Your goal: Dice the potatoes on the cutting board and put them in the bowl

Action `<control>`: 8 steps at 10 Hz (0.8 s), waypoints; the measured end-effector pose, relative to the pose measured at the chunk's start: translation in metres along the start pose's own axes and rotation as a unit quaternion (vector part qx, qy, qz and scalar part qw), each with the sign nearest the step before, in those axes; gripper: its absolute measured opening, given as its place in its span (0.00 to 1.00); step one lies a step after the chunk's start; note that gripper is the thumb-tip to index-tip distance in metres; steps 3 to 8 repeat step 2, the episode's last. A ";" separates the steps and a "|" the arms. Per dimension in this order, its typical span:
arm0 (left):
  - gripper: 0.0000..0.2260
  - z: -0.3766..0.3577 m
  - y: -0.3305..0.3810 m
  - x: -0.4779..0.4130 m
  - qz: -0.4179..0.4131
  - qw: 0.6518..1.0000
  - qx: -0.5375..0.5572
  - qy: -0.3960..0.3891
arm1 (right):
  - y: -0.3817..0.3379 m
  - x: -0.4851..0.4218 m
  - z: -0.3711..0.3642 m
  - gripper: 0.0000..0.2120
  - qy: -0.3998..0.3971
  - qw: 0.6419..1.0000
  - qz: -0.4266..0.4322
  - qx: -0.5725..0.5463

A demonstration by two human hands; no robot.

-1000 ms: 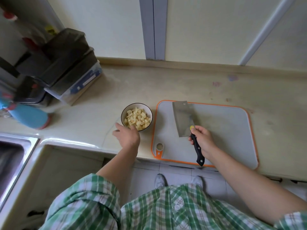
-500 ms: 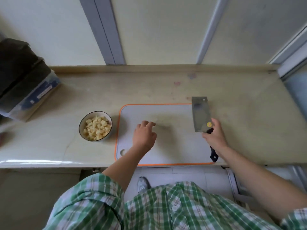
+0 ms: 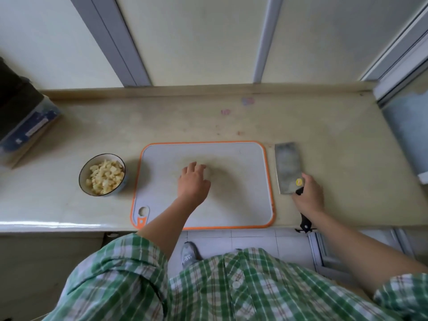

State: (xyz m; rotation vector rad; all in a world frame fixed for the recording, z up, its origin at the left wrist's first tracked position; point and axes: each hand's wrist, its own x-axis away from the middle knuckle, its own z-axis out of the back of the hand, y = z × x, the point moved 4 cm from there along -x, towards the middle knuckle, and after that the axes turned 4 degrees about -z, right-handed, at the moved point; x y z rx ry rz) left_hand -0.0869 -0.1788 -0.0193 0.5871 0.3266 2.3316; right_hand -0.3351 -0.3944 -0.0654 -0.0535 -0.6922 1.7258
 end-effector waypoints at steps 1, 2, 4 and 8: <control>0.23 0.004 0.004 0.000 -0.003 1.000 -0.002 0.008 | 0.001 -0.001 -0.007 0.30 -0.011 0.998 0.011 0.065; 0.24 0.009 0.009 -0.003 -0.009 1.000 -0.011 -0.013 | -0.007 0.000 0.005 0.23 -0.010 0.997 -0.028 0.073; 0.24 0.009 0.009 -0.003 -0.009 1.000 -0.011 -0.013 | -0.007 0.000 0.005 0.23 -0.010 0.997 -0.028 0.073; 0.24 0.009 0.009 -0.003 -0.009 1.000 -0.011 -0.013 | -0.007 0.000 0.005 0.23 -0.010 0.997 -0.028 0.073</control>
